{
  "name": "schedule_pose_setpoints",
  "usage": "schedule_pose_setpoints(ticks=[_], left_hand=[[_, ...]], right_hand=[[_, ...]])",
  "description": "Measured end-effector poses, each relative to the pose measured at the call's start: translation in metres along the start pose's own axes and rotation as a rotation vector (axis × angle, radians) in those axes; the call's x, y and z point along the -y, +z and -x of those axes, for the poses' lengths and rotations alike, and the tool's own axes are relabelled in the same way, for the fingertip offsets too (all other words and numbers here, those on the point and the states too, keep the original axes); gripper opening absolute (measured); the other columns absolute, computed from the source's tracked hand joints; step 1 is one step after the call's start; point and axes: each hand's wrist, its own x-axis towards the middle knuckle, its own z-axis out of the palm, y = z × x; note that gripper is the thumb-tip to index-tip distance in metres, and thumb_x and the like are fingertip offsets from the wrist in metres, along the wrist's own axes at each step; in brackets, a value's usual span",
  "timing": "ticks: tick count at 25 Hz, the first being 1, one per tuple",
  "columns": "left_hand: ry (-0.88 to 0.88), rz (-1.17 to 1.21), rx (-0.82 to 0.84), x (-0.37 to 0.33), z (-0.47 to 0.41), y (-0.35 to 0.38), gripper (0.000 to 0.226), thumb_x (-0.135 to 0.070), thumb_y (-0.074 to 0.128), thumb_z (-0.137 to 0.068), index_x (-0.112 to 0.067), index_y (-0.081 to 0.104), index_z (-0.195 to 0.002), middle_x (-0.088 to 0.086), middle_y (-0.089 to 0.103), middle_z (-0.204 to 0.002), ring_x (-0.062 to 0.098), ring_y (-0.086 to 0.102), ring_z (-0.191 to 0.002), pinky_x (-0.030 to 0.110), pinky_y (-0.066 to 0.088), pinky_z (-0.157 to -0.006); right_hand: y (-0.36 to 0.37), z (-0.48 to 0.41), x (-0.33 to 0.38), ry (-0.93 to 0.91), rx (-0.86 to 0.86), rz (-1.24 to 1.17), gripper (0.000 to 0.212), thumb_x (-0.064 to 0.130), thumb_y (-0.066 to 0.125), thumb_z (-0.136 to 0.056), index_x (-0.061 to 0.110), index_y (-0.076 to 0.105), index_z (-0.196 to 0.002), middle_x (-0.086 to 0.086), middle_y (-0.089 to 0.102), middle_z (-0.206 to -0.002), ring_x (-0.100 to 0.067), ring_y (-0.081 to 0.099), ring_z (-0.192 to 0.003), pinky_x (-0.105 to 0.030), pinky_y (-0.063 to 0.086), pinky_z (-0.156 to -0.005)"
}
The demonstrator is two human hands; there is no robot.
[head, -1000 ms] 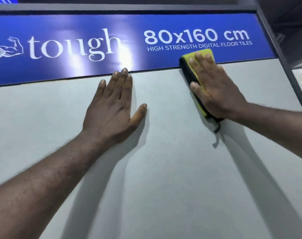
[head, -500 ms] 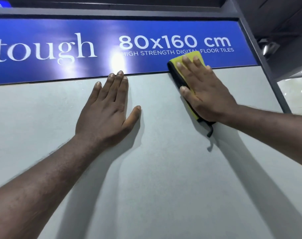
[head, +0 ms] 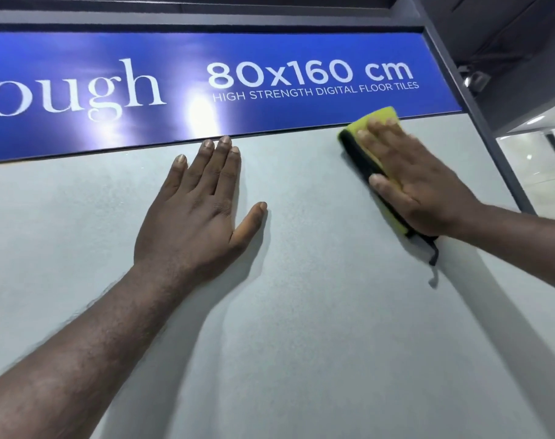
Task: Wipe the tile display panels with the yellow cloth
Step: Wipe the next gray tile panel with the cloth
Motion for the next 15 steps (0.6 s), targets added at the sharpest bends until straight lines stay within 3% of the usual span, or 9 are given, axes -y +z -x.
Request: schedule_pose_setpoints(ticks=[2,3,7,8,11,12,15], left_hand=[[0.023,0.001,0.011,0.001,0.001,-0.001,0.088,-0.070,0.013,-0.106,-0.015,0.008,-0.175,-0.001,0.004,-0.182,0.014,-0.001,-0.168,0.042,-0.001,-0.137],[0.042,0.007,0.021,0.000,0.002,-0.001,0.087,-0.070,0.012,-0.106,-0.016,0.008,-0.175,-0.002,0.003,-0.182,0.013,-0.002,-0.168,0.043,-0.001,-0.137],[0.104,0.028,0.035,0.001,0.003,0.000,0.087,-0.069,0.012,-0.106,-0.016,0.008,-0.175,-0.003,0.002,-0.182,0.013,-0.002,-0.168,0.042,-0.001,-0.137],[0.117,0.029,0.033,0.001,0.002,0.001,0.087,-0.069,0.013,-0.106,-0.015,0.010,-0.175,-0.002,0.004,-0.182,0.014,0.000,-0.168,0.042,-0.001,-0.137],[0.123,0.053,0.040,-0.009,-0.002,0.003,0.090,-0.069,0.016,-0.106,-0.012,0.013,-0.174,0.001,0.006,-0.182,0.016,0.003,-0.168,0.042,0.001,-0.137],[0.123,0.071,0.040,-0.016,-0.006,0.003,0.091,-0.070,0.016,-0.105,-0.012,0.013,-0.174,0.001,0.007,-0.182,0.017,0.003,-0.168,0.043,0.001,-0.137],[0.134,0.077,0.035,-0.038,-0.013,0.007,0.093,-0.072,0.017,-0.104,-0.011,0.015,-0.174,0.002,0.008,-0.182,0.018,0.005,-0.168,0.044,0.002,-0.137]], right_hand=[[-0.005,-0.022,-0.002,0.357,-0.056,-0.138,0.068,0.051,0.031,-0.106,0.037,0.012,-0.170,0.011,0.001,-0.178,-0.010,-0.007,-0.164,-0.052,0.007,-0.133],[-0.005,-0.025,0.002,0.414,-0.074,-0.178,0.068,0.051,0.034,-0.106,0.037,0.016,-0.170,0.012,0.003,-0.178,-0.011,-0.006,-0.164,-0.052,0.008,-0.133],[0.002,0.026,0.016,0.024,-0.034,-0.108,0.063,0.039,0.048,-0.108,0.031,0.029,-0.168,0.013,0.014,-0.177,-0.009,0.002,-0.164,-0.042,0.012,-0.133],[-0.002,0.028,0.005,0.060,-0.032,-0.104,0.062,0.039,0.047,-0.109,0.032,0.028,-0.168,0.013,0.013,-0.177,-0.008,0.001,-0.164,-0.042,0.012,-0.133],[-0.009,-0.002,-0.015,0.450,-0.094,-0.184,0.062,0.046,0.037,-0.110,0.035,0.022,-0.169,0.011,0.009,-0.178,-0.012,-0.003,-0.164,-0.047,0.009,-0.133],[-0.007,-0.008,-0.012,0.492,-0.097,-0.195,0.062,0.047,0.035,-0.110,0.035,0.020,-0.169,0.011,0.007,-0.178,-0.014,-0.005,-0.164,-0.047,0.007,-0.133],[0.003,0.026,0.005,0.164,-0.020,-0.094,0.061,0.042,0.037,-0.112,0.031,0.021,-0.169,0.013,0.006,-0.178,-0.010,-0.006,-0.164,-0.039,0.005,-0.133]])
